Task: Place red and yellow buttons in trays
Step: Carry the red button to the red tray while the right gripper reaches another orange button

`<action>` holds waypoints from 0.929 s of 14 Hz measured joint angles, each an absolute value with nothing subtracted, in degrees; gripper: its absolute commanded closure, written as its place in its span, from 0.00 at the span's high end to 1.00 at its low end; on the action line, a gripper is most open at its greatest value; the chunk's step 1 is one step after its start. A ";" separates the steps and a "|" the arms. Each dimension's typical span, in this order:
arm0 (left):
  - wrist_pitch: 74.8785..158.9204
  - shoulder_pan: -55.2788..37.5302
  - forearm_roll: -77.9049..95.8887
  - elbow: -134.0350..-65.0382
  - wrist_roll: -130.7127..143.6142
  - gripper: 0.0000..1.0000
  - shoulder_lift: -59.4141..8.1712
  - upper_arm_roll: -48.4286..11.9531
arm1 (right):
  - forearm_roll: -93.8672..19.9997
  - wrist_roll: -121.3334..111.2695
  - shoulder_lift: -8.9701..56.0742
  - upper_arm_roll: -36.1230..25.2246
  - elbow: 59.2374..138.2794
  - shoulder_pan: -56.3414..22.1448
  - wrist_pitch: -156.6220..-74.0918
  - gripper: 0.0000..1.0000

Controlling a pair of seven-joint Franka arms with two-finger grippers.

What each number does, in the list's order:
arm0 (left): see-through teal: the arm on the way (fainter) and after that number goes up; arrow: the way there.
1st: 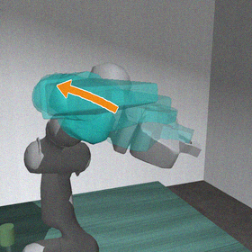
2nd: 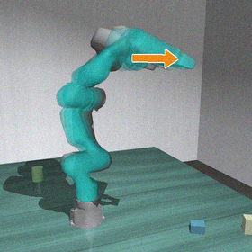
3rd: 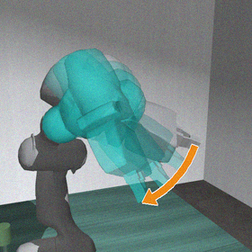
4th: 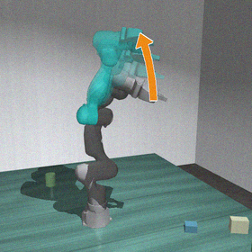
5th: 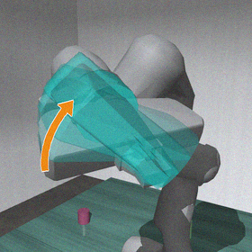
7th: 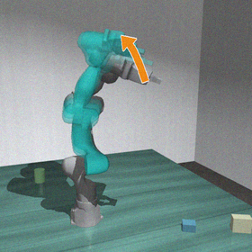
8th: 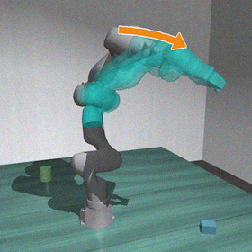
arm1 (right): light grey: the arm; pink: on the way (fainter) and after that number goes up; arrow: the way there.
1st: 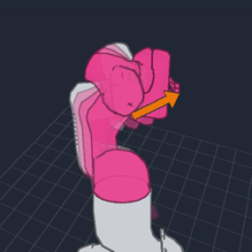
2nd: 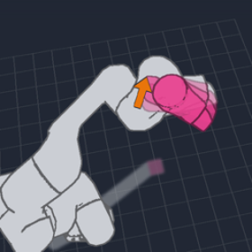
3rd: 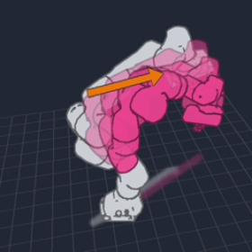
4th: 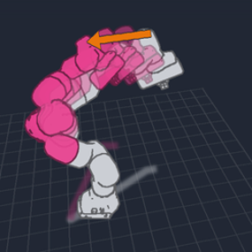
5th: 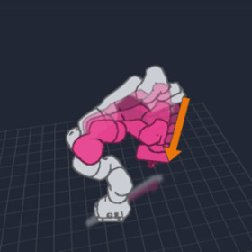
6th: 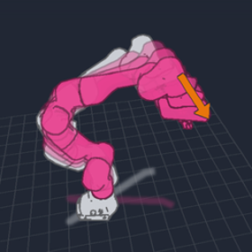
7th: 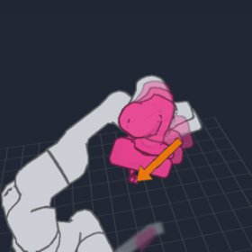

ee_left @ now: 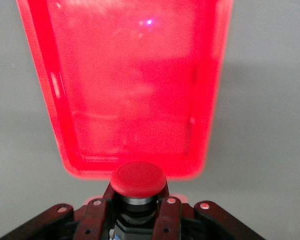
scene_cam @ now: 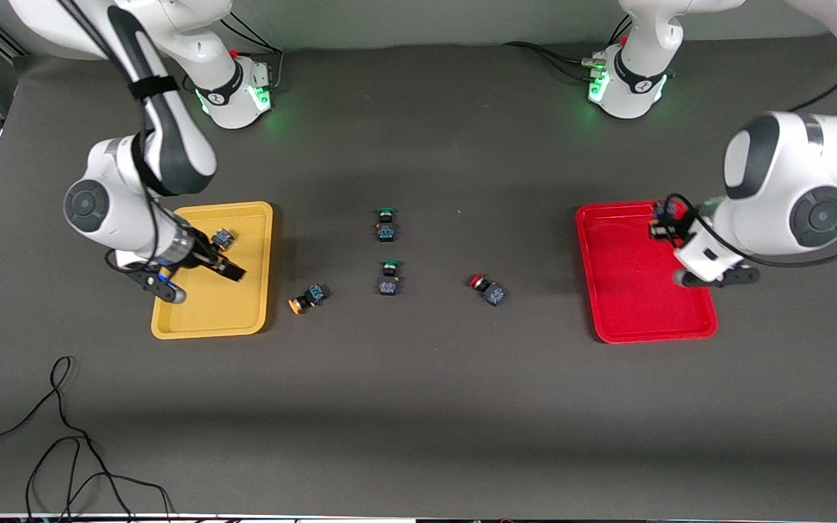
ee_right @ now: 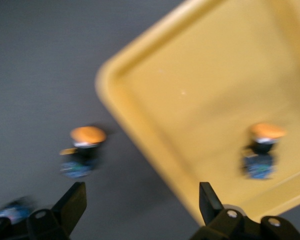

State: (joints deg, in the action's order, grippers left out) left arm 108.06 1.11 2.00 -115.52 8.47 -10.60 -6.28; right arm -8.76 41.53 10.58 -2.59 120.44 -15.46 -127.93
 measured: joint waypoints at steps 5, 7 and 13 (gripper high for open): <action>135.81 0.25 0.84 -128.47 8.44 0.14 -19.60 -7.57 | -8.79 57.42 26.69 5.89 107.44 -16.41 -130.73 1.00; 138.43 0.01 0.60 -129.04 8.44 0.99 -21.62 -7.65 | -8.79 58.00 31.57 5.90 106.70 -16.42 -133.86 1.00; 127.04 0.12 -1.33 -122.93 8.44 1.00 -17.85 -7.69 | -8.79 58.08 34.94 5.76 109.71 -16.15 -140.56 0.70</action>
